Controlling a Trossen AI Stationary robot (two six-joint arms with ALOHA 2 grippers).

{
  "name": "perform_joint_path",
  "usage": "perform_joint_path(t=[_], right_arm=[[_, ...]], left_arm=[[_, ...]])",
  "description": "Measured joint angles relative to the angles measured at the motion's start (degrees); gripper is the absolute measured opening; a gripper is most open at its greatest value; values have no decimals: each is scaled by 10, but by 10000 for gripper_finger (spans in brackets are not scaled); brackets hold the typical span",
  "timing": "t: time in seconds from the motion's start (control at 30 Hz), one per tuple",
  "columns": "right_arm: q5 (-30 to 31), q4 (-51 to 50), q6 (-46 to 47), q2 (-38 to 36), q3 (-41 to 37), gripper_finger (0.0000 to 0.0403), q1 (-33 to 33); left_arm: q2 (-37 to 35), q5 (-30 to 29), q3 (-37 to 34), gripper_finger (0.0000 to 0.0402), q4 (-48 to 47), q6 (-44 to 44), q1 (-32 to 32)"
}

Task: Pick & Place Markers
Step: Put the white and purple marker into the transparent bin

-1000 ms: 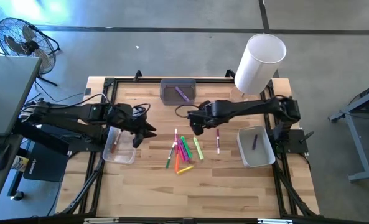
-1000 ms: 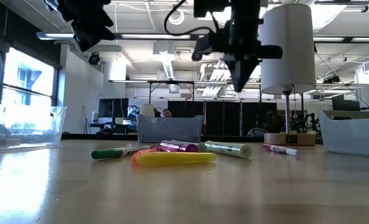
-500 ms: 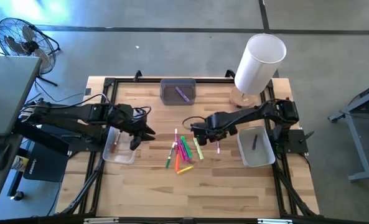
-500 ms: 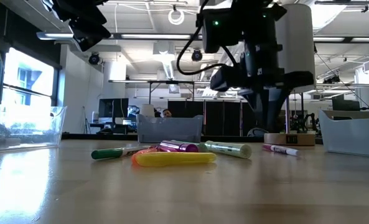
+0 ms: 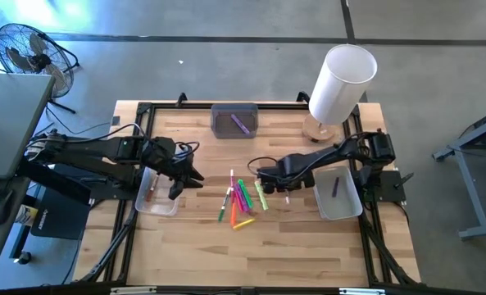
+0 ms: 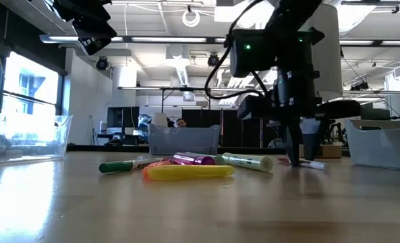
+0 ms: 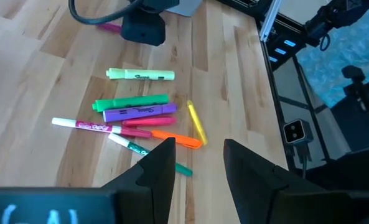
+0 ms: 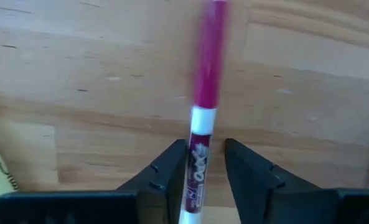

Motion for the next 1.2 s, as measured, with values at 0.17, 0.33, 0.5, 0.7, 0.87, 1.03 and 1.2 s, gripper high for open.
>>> perform_joint_path(t=[0.17,0.33,0.5,0.7,0.87,1.03,1.2], right_arm=[[-9,44,1,-3,-27,49,1],[-6,45,-65,-1,-20,19,1],[-7,26,-117,0,-1,27,1],[11,21,-143,-29,17,16,5],[38,20,-146,-76,16,18,6],[92,30,-171,-144,17,16,18],[170,89,-234,-229,17,20,38]], left_arm=[[0,2,0,133,0,0,0],[0,2,0,133,2,0,0],[10,-1,0,133,1,0,0],[31,-32,1,133,17,-6,0],[58,-48,1,133,62,-7,0],[83,-49,1,134,120,-7,0],[107,-49,0,134,212,-6,0]])
